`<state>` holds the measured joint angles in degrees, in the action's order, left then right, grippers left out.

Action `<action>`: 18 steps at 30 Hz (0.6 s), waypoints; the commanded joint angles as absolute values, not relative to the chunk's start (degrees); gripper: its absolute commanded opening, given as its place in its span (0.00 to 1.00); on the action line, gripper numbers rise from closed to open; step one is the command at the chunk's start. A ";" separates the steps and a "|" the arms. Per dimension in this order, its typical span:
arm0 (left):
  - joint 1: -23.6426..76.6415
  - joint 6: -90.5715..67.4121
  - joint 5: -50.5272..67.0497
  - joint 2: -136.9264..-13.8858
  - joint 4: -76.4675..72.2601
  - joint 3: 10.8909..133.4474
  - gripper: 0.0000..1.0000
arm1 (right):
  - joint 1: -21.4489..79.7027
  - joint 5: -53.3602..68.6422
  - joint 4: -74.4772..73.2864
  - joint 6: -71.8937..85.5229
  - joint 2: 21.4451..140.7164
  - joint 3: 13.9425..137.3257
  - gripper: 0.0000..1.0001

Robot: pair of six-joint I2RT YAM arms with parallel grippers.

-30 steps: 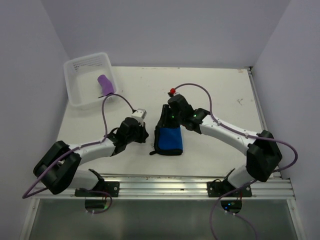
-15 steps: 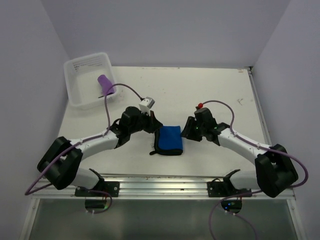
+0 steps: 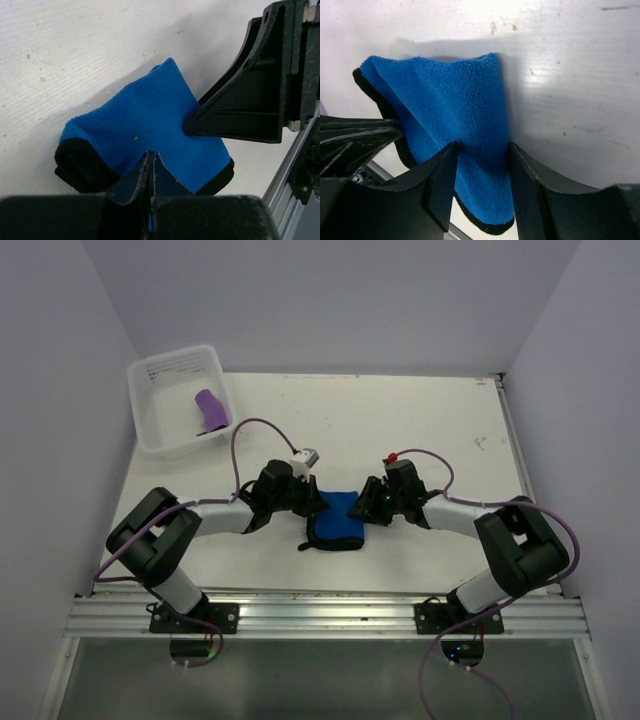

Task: Roll the towels
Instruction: Roll the towel

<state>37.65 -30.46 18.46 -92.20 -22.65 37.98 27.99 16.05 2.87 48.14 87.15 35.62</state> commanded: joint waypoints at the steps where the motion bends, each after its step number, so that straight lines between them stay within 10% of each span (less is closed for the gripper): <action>1: 37.79 -30.67 17.40 -94.22 -23.99 37.35 0.00 | 27.95 19.94 10.09 49.83 89.55 34.63 0.49; 10: 37.88 -30.85 17.14 -94.84 -24.17 36.21 0.00 | 27.86 13.72 -0.07 42.21 86.40 37.44 0.05; 18: 37.88 -32.69 19.42 -91.06 -22.67 35.42 0.00 | 35.06 -1.21 -20.37 29.54 84.73 50.44 0.00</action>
<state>37.65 -31.05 17.87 -94.24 -21.78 36.38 31.59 7.33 -10.66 36.77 86.63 44.75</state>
